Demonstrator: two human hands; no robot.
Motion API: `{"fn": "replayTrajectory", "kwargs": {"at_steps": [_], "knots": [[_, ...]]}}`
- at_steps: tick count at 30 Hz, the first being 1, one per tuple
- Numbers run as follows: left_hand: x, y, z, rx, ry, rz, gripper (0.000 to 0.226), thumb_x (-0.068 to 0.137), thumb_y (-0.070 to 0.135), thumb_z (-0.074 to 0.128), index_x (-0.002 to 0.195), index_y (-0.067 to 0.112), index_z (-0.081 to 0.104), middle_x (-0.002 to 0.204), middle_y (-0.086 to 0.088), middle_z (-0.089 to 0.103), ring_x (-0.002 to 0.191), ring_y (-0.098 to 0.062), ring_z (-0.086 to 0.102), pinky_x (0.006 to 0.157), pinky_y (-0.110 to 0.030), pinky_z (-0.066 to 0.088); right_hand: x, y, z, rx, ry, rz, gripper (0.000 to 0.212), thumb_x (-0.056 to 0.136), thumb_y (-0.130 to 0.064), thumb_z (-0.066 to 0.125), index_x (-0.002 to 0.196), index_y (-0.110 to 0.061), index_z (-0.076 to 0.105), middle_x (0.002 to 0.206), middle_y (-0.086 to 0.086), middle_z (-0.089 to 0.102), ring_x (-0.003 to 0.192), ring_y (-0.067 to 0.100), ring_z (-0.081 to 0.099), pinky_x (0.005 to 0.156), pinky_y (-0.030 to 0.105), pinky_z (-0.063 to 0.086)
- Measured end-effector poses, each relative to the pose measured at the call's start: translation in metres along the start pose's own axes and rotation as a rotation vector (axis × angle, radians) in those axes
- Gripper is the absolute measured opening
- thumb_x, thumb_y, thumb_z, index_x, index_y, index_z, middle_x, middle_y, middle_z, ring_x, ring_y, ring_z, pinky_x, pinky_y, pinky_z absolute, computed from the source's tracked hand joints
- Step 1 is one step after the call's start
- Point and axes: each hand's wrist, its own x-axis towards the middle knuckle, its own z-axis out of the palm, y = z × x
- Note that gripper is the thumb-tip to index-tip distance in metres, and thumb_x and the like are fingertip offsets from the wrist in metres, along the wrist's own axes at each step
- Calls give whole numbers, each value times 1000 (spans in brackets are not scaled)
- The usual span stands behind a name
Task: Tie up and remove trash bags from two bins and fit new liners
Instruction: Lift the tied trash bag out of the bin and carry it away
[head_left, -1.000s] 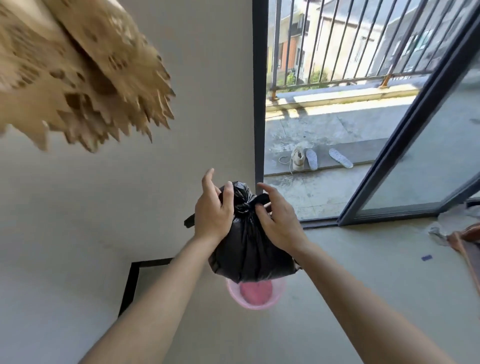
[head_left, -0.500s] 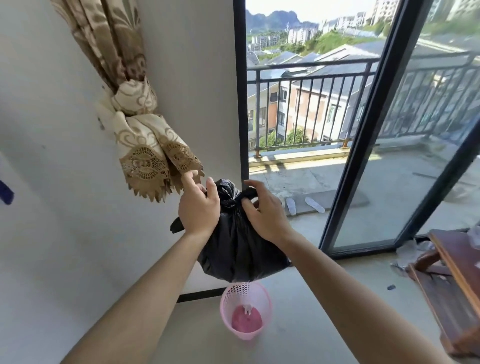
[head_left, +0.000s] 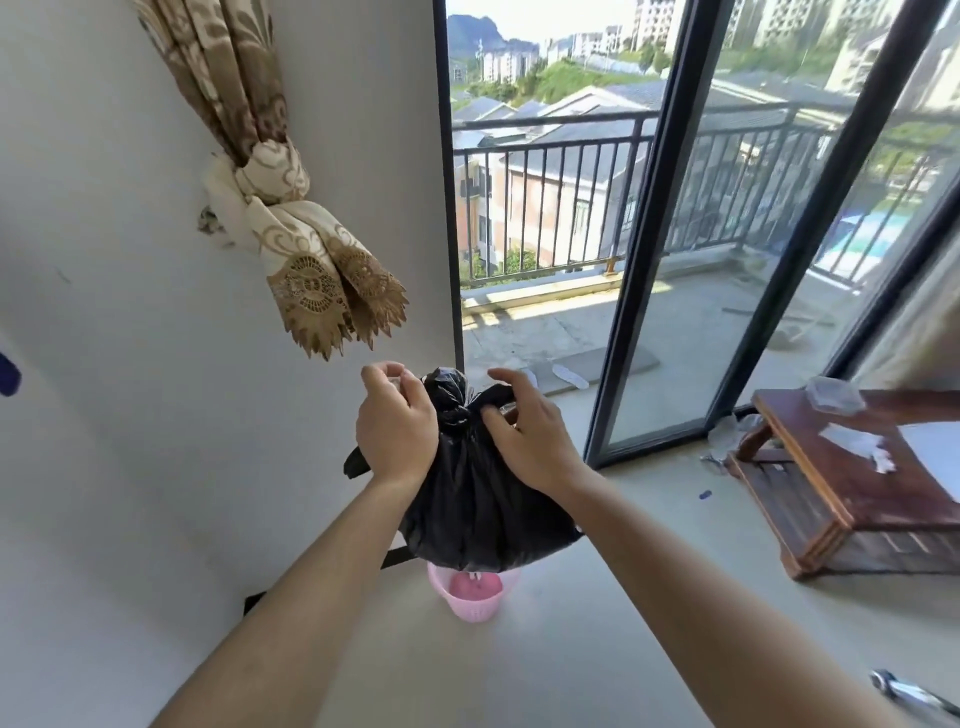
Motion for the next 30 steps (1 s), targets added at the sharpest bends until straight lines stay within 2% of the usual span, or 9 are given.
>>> {"fn": "replayTrajectory", "kwargs": {"at_steps": [7, 10, 13, 15, 18, 23, 26, 28, 30], "knots": [[-94, 61, -22, -6, 26, -12, 18, 100, 22, 46, 110, 8, 45, 72, 2, 58, 59, -21, 52, 50, -29, 31, -88, 4, -69, 15, 18, -6, 44, 93, -28, 57, 136, -28, 47, 105, -6, 66, 86, 7, 65, 82, 30, 53], [-156, 98, -25, -34, 3, -25, 26, 98, 27, 48, 117, 8, 44, 66, 8, 54, 57, -16, 51, 48, -26, 29, -145, 16, -116, 10, 10, 4, 46, 92, -30, 57, 137, -28, 46, 110, -5, 65, 87, 13, 66, 86, 36, 54], [-222, 143, -12, -71, -73, -15, 27, 97, 27, 49, 118, 10, 43, 67, 9, 53, 57, -8, 51, 49, -25, 28, -206, 36, -175, 8, 61, 35, 46, 92, -31, 57, 137, -29, 46, 106, -8, 65, 82, 8, 66, 82, 32, 55], [-270, 176, 5, -91, -160, -16, 26, 96, 25, 50, 117, 13, 43, 68, 11, 52, 59, -5, 51, 52, -28, 30, -252, 55, -220, 5, 109, 95, 45, 92, -31, 57, 135, -31, 46, 102, -13, 63, 80, 6, 64, 79, 26, 52], [-344, 238, 42, -133, -349, 16, 24, 95, 26, 49, 116, 19, 39, 71, 3, 58, 65, -19, 59, 59, -34, 39, -320, 92, -297, -9, 205, 205, 44, 92, -32, 56, 135, -29, 47, 111, -10, 64, 89, 4, 61, 81, 20, 46], [-480, 370, 133, -220, -609, 160, 24, 95, 29, 48, 117, 23, 40, 73, 3, 59, 75, -27, 59, 70, -38, 43, -434, 158, -449, -69, 478, 381, 40, 92, -33, 55, 132, -33, 48, 115, -4, 67, 100, 13, 63, 89, 33, 49], [-587, 459, 187, -345, -790, 288, 25, 96, 32, 47, 118, 24, 41, 82, 2, 64, 80, -26, 56, 70, -38, 41, -522, 194, -547, -117, 697, 488, 38, 92, -31, 57, 129, -34, 50, 119, -7, 66, 107, 12, 62, 94, 30, 48], [-670, 521, 213, -461, -892, 378, 24, 96, 34, 48, 117, 22, 42, 78, 6, 63, 77, -23, 54, 69, -36, 38, -589, 210, -615, -190, 818, 558, 40, 93, -28, 58, 132, -28, 52, 124, -8, 63, 113, 9, 59, 96, 23, 44], [-756, 587, 226, -574, -1022, 439, 24, 97, 32, 49, 116, 19, 43, 67, 11, 60, 72, -22, 55, 67, -35, 36, -660, 216, -681, -255, 939, 651, 40, 95, -26, 59, 134, -24, 52, 125, -7, 63, 112, 10, 59, 95, 23, 45]]}}
